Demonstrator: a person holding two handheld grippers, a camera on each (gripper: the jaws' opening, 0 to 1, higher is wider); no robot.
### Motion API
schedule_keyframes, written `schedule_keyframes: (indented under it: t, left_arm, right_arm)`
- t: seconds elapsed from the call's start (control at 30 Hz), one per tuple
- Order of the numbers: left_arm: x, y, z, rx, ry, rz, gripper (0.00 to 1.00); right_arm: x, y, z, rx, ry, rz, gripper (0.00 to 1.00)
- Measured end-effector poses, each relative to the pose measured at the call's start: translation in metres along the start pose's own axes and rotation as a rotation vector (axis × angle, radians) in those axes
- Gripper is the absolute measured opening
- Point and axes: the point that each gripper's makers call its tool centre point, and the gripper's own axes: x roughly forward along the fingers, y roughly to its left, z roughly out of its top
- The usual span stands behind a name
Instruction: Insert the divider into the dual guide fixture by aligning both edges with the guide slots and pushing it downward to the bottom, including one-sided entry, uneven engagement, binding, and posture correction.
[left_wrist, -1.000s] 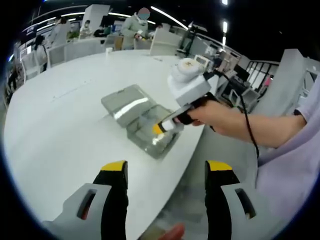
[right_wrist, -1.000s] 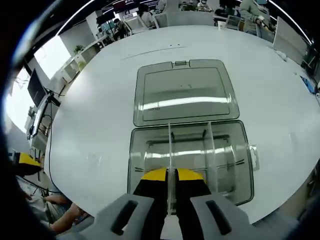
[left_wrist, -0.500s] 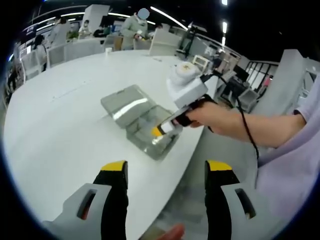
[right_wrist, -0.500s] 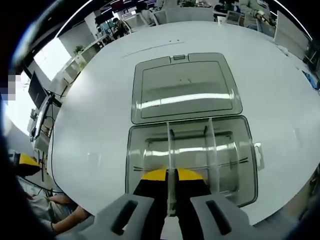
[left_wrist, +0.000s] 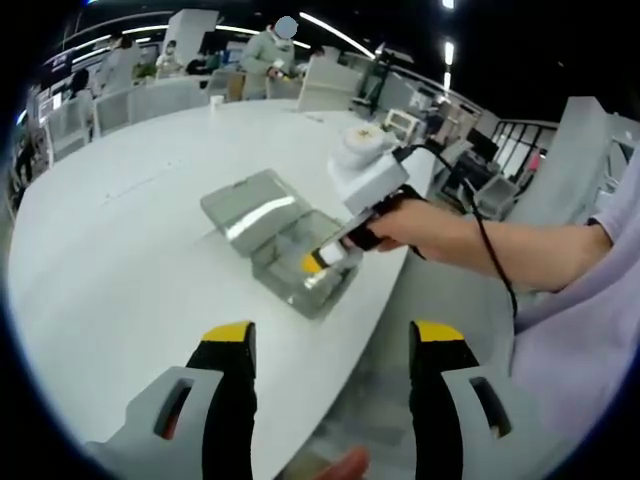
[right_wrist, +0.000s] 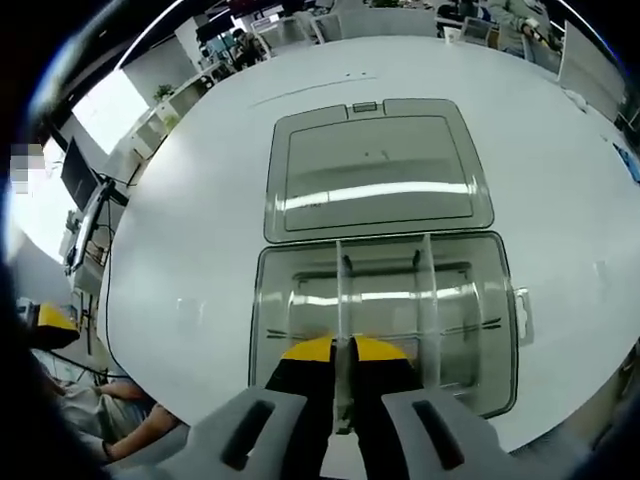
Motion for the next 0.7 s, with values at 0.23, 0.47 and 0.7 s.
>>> schedule_keyframes:
  t: [0.23,0.47,0.7]
  left_arm:
    - [-0.0005,-0.0007,0.0005,-0.001,0.001,0.001,0.6]
    - [-0.0012,-0.0008,0.0003,-0.001,0.004,0.003,0.6]
    - [-0.0005,-0.0024,0.0007,0.0,0.007,0.002,0.6]
  right_arm:
    - [0.002,0.0006,0.0004,-0.023,0.012,0.012,0.01]
    - [0.0026,0.001,-0.0002,-0.032,0.021,0.012,0.01]
    - [0.0025,0.0009,0.0001,-0.041,0.021,0.012,0.01]
